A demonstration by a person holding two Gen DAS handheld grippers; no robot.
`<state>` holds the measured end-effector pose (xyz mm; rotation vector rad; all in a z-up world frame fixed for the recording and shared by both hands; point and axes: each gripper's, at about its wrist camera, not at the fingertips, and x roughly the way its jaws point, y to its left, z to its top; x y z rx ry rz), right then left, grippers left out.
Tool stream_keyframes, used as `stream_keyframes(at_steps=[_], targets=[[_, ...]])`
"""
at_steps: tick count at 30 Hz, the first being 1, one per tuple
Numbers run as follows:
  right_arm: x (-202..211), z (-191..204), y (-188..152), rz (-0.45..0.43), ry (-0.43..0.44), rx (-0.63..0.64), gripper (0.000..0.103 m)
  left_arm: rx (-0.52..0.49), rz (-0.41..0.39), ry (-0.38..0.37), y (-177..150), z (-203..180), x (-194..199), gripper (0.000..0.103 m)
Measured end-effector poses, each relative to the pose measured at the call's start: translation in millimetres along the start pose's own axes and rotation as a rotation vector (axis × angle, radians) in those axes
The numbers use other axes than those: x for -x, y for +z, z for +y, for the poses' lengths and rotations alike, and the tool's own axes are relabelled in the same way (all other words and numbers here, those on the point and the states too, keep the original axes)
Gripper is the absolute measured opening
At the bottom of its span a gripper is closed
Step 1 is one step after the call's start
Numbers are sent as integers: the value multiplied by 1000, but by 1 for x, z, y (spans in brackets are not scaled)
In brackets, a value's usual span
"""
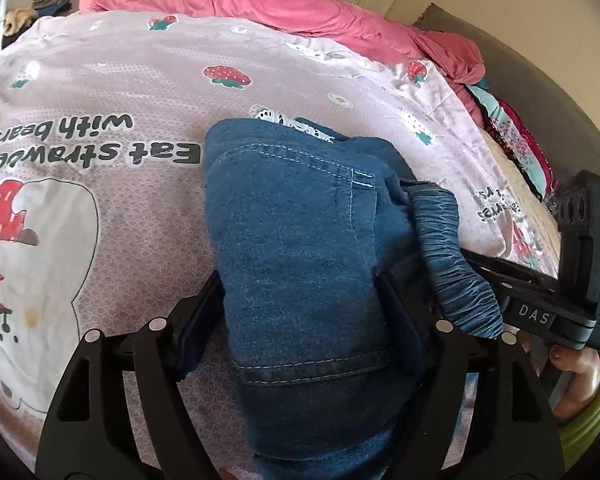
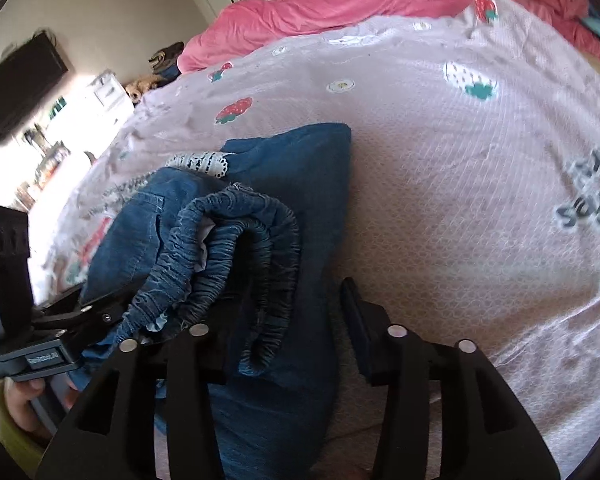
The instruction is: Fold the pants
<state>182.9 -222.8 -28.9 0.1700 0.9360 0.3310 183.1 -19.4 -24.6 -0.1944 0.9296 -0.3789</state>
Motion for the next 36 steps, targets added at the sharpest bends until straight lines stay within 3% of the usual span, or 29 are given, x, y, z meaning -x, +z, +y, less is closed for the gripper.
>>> stream_keyframes(at_steps=[9,12,15,18,27,36], targets=[[25,-1,-4,-46,-37,19,65,-13,-53,17,-3,-6,26,76],[42,-2,-6,-79,-39,16,79,-16,-82,21,-4,-10,41,83],[64,0,-11,-125,-27,13,87,-12,-132,22,-9,-15,64,93],[92,6,-17,-198,-29,29,96,-16,-159,26,-15,-19,83,93],[146,25,-44,-320,-80,96,98,-51,-192,97,-49,-36,121,94],[152,35,-84,-316,-143,139,98,-48,-175,123,-80,-40,131,94]])
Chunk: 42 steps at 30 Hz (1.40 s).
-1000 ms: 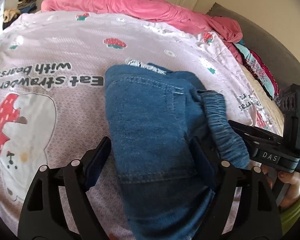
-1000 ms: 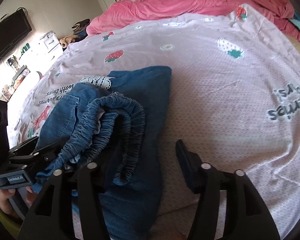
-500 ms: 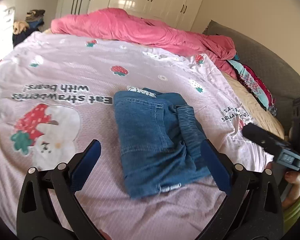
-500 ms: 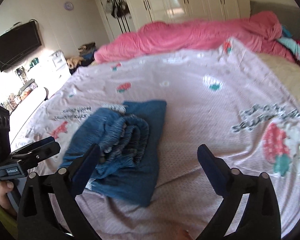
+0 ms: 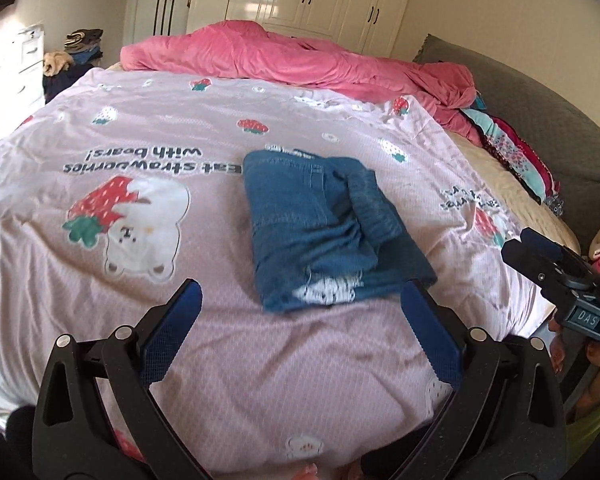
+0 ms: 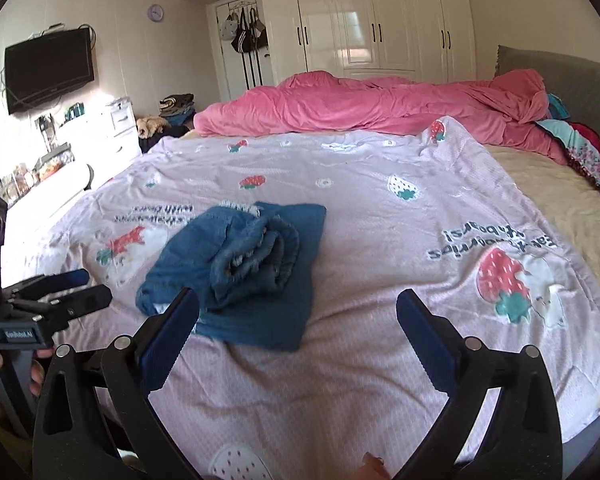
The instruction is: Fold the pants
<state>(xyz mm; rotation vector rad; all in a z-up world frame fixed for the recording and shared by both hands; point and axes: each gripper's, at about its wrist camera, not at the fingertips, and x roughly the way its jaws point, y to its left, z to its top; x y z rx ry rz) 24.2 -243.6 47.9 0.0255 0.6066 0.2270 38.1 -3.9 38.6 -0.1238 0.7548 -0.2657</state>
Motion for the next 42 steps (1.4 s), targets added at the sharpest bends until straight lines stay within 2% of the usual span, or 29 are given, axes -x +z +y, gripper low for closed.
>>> stream_keyframes(at_steps=[8,17,42], targets=[[7,0,-33,19,-25,-20,98,-7,18,33,-28,3,-4,94],[-11,-10,-63,103,-52,-65,98,21,74,41,-45,10,-20,94],[-17,-4,-65,124,-41,-45,99,30,83,40,-46,12,-21,94]])
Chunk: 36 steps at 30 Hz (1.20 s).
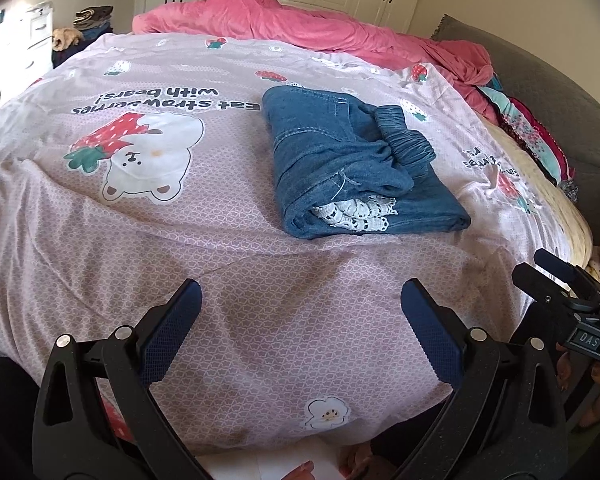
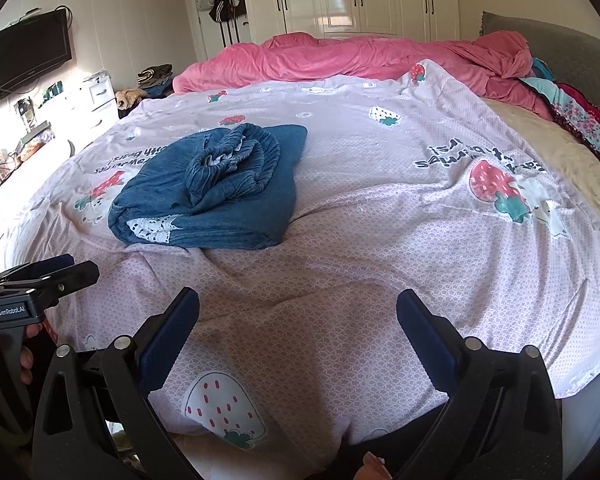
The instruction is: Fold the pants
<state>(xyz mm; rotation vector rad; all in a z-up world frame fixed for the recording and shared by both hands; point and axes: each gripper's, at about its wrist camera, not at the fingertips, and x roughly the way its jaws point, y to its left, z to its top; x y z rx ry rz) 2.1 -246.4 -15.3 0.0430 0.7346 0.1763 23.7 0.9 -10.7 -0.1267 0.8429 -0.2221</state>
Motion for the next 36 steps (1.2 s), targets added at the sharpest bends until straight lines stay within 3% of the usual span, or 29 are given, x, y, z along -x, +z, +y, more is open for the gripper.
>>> stream_keyframes(at_steps=[36], targets=[[2,2,0,2,2,3,99,3,-5,3,3,1,5,94]])
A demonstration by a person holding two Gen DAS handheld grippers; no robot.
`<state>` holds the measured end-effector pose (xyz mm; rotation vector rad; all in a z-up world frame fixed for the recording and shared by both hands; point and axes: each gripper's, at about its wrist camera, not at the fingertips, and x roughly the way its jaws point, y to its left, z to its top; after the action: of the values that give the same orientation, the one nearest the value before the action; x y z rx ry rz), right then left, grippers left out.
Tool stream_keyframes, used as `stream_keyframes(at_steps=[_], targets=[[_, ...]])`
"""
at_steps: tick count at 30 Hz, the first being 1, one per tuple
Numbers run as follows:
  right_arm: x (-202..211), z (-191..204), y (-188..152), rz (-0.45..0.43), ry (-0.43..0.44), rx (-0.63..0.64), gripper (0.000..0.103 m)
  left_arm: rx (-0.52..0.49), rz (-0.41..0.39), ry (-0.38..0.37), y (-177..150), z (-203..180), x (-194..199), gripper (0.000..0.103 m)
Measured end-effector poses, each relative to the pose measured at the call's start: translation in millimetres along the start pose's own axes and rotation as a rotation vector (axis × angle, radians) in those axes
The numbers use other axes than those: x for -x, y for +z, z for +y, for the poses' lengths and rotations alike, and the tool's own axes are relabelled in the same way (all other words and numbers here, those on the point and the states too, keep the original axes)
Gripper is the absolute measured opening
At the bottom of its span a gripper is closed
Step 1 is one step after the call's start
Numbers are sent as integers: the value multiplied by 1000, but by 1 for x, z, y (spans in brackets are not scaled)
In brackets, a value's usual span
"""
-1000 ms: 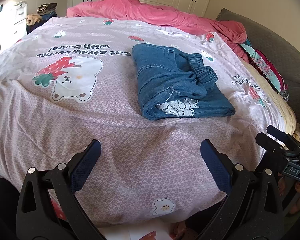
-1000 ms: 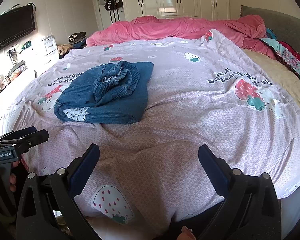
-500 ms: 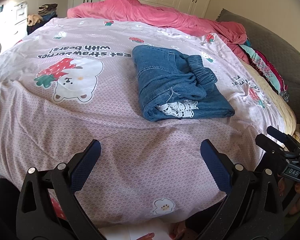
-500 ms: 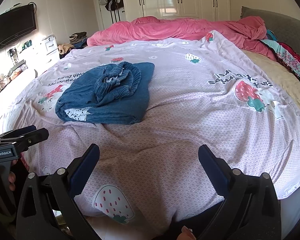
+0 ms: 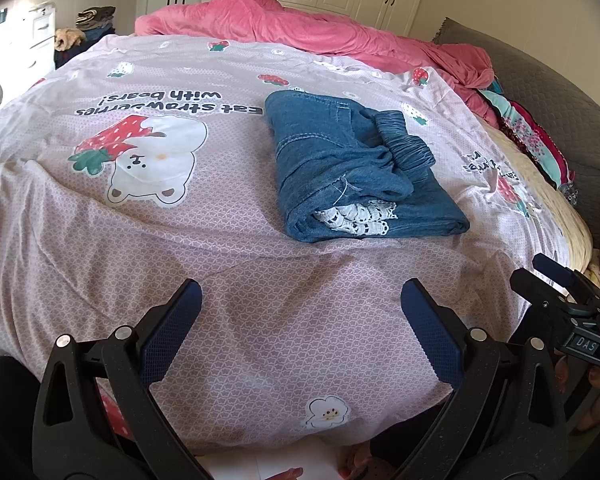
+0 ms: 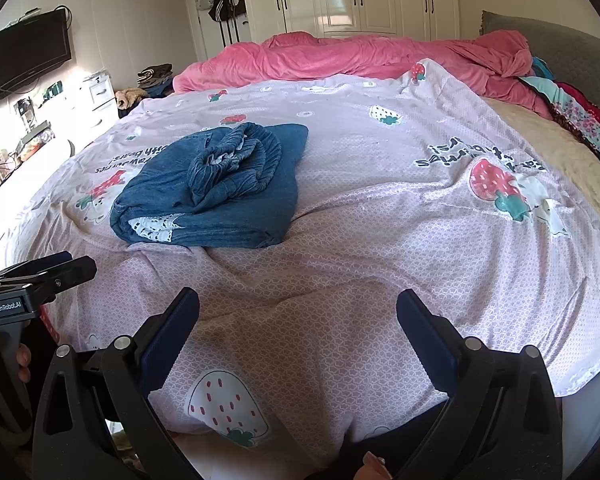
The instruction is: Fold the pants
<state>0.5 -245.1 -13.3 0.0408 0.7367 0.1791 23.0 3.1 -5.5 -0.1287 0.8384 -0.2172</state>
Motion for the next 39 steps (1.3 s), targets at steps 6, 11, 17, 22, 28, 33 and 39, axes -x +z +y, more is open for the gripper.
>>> stream_keyframes(at_steps=[6,11,17,22,28,33,39], targets=[[1,0,-1,0,-12,-6,99,1,1,-1,0,0,1,94],[-1,-1,-1,4,-15,-11,99,4,2,-4,0,-1,1,94],[-1,1,-1,8,-21,-9,99,3,4,-8,-1,-1,1,94],[-1,2,-1,11,-23,-6,99,-3,5,-9,-1,-3,2,94],[-1,5,0,18,-30,3,99,-7,1,-34,0,-5,7,94],[-2,6,1,23,-36,7,99,-6,4,-21,1,-3,7,94],[-7,4,2,31,-64,22,99,-28,-9,6,3,-3,11,94]])
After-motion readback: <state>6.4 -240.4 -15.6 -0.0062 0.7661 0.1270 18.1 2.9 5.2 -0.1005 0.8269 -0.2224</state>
